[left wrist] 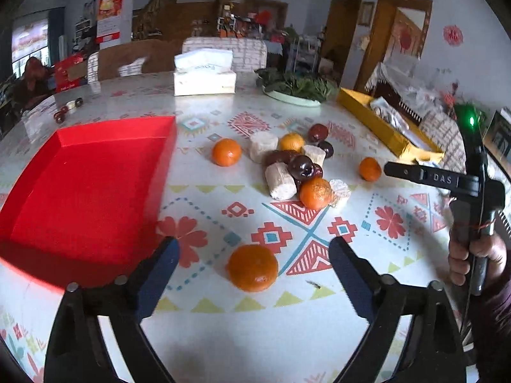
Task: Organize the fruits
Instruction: 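Grasp an orange with the left gripper while the right gripper grasps another orange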
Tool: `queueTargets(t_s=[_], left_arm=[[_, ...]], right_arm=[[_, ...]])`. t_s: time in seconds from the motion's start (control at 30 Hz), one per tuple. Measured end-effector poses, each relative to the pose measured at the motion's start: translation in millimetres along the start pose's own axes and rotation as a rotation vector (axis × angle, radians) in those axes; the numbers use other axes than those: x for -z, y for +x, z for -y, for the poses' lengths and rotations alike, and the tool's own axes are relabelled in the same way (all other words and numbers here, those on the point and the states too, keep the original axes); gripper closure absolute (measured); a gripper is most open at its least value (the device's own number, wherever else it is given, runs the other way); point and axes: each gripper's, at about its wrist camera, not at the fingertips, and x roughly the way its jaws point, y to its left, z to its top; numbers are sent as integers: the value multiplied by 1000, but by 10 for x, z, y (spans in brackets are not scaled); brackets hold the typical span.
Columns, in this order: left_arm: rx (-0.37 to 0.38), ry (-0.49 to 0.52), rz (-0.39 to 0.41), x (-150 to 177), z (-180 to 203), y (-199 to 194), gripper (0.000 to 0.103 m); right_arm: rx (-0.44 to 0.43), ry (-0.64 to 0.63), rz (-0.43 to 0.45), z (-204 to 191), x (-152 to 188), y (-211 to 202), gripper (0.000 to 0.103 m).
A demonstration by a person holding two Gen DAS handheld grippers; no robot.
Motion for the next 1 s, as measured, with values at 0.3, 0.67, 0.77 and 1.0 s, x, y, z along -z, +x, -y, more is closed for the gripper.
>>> queueTargets(t_s=[0.3, 0.67, 0.77, 1.0], left_arm=[[-2, 43, -138, -17, 125, 354, 41], [-10, -20, -87, -6, -22, 224, 69], [30, -81, -42, -28, -180, 57, 70], [-2, -211, 88, -217, -723, -459, 69]], right_arm=[[33, -102, -61, -350, -136, 286, 23], [33, -98, -74, -399, -71, 319, 64], [2, -90, -52, -423, -40, 181, 64], [-165, -137, 0, -848, -150, -214, 64]])
